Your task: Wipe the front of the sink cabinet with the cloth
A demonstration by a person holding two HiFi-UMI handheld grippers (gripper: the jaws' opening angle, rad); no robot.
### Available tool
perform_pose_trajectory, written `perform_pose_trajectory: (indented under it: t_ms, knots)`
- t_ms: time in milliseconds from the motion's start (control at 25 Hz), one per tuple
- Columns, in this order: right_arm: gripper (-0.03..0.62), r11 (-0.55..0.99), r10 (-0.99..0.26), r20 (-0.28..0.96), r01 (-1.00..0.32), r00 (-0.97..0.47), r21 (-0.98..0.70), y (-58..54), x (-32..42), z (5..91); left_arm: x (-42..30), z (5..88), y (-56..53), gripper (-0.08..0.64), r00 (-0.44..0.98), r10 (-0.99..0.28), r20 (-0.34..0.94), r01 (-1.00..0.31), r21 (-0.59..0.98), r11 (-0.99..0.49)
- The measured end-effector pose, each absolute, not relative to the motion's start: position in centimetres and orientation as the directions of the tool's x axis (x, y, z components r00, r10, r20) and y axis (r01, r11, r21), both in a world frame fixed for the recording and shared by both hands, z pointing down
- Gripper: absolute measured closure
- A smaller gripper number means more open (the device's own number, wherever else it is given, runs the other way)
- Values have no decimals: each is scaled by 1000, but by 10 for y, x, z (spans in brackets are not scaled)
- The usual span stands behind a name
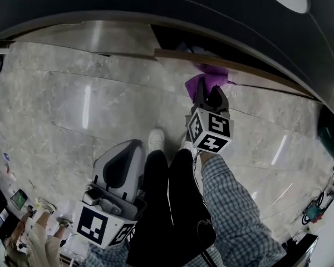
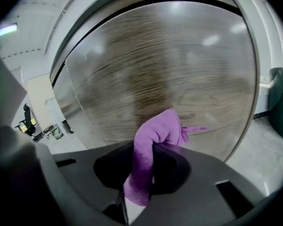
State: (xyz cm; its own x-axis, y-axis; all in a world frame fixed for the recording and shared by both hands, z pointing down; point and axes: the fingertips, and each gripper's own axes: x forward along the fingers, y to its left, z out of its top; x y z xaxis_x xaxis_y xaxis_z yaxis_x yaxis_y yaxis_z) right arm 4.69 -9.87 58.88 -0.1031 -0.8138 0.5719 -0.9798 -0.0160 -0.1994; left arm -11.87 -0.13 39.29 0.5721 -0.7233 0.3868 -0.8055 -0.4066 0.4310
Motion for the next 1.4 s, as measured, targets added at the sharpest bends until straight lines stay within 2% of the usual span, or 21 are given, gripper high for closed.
perform_pose_trajectory:
  t_ms: [480, 640, 1120, 1400]
  knots:
    - [512, 329, -723, 536, -899, -436, -288, -93, -94, 558, -154, 365, -8, 549, 508, -785, 355, -842, 395, -366]
    - [512, 395, -694, 520, -868, -497, -302, -84, -111, 521, -161, 341, -12, 549, 500, -796, 342, -847, 387, -365]
    - [511, 332, -835, 387, -919, -392, -214, -60, -7, 287, -136, 175, -7, 549, 662, -714, 228, -740, 346, -576]
    - [511, 205, -912, 326, -965, -248, -161, -6, 64, 194, -118, 132, 28, 549, 731, -649, 209, -676, 352, -648]
